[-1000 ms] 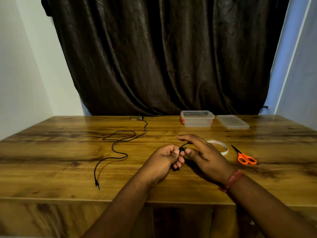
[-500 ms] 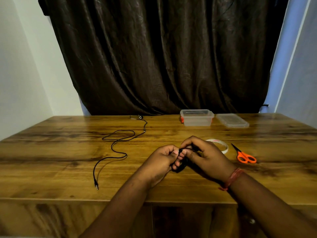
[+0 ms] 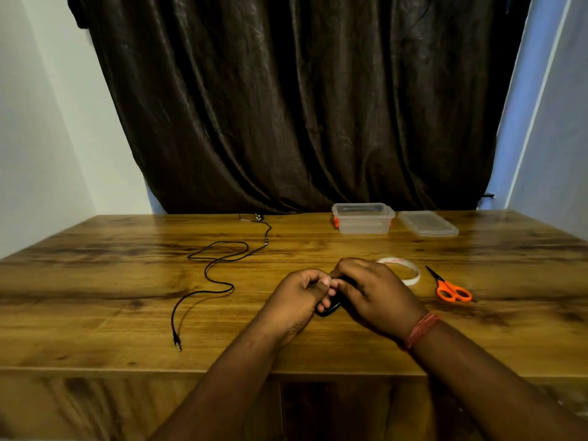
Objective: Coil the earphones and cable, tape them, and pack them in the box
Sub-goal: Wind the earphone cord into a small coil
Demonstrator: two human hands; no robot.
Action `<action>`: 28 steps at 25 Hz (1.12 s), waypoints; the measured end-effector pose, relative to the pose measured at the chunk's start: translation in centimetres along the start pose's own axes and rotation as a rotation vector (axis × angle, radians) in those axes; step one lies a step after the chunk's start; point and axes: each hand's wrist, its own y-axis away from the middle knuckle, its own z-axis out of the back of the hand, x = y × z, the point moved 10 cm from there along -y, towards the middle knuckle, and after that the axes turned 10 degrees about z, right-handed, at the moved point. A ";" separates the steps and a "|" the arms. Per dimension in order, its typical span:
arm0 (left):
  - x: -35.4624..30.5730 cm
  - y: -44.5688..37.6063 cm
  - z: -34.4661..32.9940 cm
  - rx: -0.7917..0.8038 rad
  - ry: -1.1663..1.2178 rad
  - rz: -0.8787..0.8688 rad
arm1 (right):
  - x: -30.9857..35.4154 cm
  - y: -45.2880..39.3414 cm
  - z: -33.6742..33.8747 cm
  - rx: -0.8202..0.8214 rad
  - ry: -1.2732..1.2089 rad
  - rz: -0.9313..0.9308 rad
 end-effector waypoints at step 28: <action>-0.9 0.9 -1.0 0.177 0.350 0.056 | -0.3 0.1 2.1 -0.155 -0.039 -0.064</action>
